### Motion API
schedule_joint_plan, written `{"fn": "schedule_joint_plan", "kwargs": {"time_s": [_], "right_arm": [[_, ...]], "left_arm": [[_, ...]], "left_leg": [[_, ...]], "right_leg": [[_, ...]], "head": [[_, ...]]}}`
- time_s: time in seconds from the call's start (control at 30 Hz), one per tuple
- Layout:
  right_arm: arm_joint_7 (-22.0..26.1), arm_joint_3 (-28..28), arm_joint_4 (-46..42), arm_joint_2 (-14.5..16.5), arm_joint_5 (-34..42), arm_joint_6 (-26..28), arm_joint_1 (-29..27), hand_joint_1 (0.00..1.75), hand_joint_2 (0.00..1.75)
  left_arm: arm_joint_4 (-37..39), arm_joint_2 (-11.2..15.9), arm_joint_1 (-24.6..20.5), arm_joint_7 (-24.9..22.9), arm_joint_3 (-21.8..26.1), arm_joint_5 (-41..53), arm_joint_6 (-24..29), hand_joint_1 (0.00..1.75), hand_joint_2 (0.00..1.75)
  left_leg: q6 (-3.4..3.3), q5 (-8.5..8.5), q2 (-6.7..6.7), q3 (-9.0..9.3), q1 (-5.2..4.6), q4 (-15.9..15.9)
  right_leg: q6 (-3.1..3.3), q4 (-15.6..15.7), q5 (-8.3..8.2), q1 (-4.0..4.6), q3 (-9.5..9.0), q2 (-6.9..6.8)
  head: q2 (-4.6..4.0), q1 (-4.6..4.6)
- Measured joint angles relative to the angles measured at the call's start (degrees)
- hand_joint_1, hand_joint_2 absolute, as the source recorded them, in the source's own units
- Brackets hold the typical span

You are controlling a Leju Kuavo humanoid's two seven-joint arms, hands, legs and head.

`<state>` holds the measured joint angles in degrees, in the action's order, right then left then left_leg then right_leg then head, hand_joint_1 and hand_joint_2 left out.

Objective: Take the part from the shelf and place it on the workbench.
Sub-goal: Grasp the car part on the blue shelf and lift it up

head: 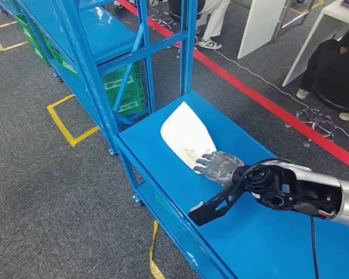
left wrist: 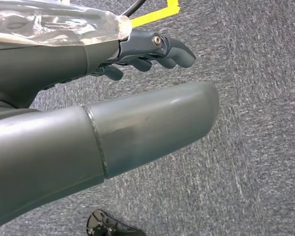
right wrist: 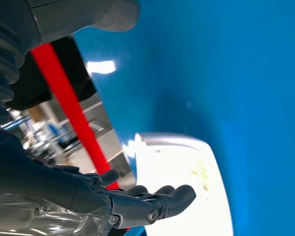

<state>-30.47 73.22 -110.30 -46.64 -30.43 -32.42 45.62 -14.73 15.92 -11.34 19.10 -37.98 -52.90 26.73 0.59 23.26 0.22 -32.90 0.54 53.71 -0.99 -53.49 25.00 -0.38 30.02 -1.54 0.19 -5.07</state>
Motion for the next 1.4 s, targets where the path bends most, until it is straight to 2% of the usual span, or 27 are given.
{"fn": "schedule_joint_plan", "kwargs": {"time_s": [0.3,0.57,0.83,1.03,1.2,1.4], "right_arm": [[0.1,0.1,1.6,0.2,-5.7,0.3,-2.5,0.0,1.75],[1.6,-0.3,2.5,0.2,-16.3,2.5,-5.0,0.0,1.75],[4.7,-3.1,3.0,1.0,-29.6,9.9,-8.6,0.0,1.75],[7.8,-6.3,3.4,2.3,-39.1,18.0,-11.9,0.0,1.75],[9.1,-9.0,3.9,3.3,-41.7,20.6,-13.7,0.0,1.75],[10.0,-11.3,4.9,4.0,-42.4,20.8,-15.2,0.0,1.75]], "left_arm": [[0.0,-0.3,0.0,0.0,0.8,0.6,0.0,0.0,0.0],[0.0,-0.4,-0.4,-0.9,0.9,2.2,-0.2,0.0,0.0],[0.0,-0.7,-1.1,-1.4,0.9,3.5,-0.2,0.0,0.0],[0.0,-1.0,-1.4,-1.6,0.9,4.0,-0.2,0.0,0.0],[0.0,-1.1,-1.8,-1.8,0.9,4.5,-0.2,0.0,0.0],[0.0,-1.3,-2.3,-2.3,0.9,4.9,-0.3,0.0,0.0]], "left_leg": [[0.0,0.0,0.0,0.01,0.0,0.0],[0.0,0.0,0.0,0.01,0.0,0.0],[0.0,0.0,0.0,0.01,0.0,0.0],[0.0,0.0,0.0,0.01,0.0,0.0],[0.0,0.0,0.0,0.01,0.0,0.0],[0.0,0.0,0.0,0.01,0.0,0.0]], "right_leg": [[0.0,0.0,0.0,0.0,0.01,0.0],[0.0,0.0,0.0,0.0,0.0,0.0],[0.0,0.0,0.0,0.0,0.0,0.0],[0.0,0.0,0.0,0.01,-0.01,0.0],[0.0,0.0,0.0,0.0,-0.01,0.0],[0.0,0.0,0.0,-0.01,-0.01,0.0]], "head": [[-0.01,0.01],[-0.01,0.0],[-0.02,-0.01],[0.0,-0.01],[0.0,0.0],[-0.01,0.01]]}}
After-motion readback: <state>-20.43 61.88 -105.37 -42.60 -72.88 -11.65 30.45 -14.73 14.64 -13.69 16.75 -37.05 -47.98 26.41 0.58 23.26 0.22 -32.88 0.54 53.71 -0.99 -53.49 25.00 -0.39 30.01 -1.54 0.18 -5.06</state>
